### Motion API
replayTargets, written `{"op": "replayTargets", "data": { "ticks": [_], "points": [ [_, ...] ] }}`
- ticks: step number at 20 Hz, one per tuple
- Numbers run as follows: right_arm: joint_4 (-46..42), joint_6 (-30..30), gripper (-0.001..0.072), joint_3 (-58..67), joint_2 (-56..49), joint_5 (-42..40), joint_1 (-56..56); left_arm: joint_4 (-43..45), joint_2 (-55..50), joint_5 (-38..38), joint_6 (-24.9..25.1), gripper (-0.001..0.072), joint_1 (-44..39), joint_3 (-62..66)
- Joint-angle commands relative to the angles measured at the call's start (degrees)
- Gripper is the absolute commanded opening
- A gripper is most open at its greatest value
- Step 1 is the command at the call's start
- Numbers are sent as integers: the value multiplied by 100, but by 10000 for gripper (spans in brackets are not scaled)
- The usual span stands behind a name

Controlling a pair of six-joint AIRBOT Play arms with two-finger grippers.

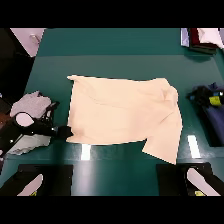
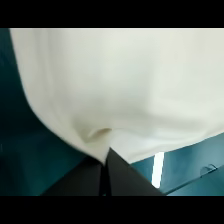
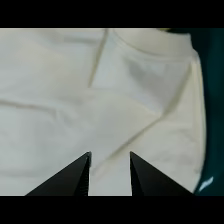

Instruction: Fold the shirts.

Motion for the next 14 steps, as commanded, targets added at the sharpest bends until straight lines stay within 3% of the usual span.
{"op": "replayTargets", "data": {
  "ticks": [1,6,14],
  "points": [
    [-772,-273,283,-778,83,422,-863,129,4,72,-24,20,-33,728],
    [-238,-973,283,-1766,-590,-2,-1635,304,7,343,-39,20,-33,1248],
    [374,-1174,283,-1851,-1427,-686,-728,297,7,260,-68,21,-33,1248]
  ]
}}
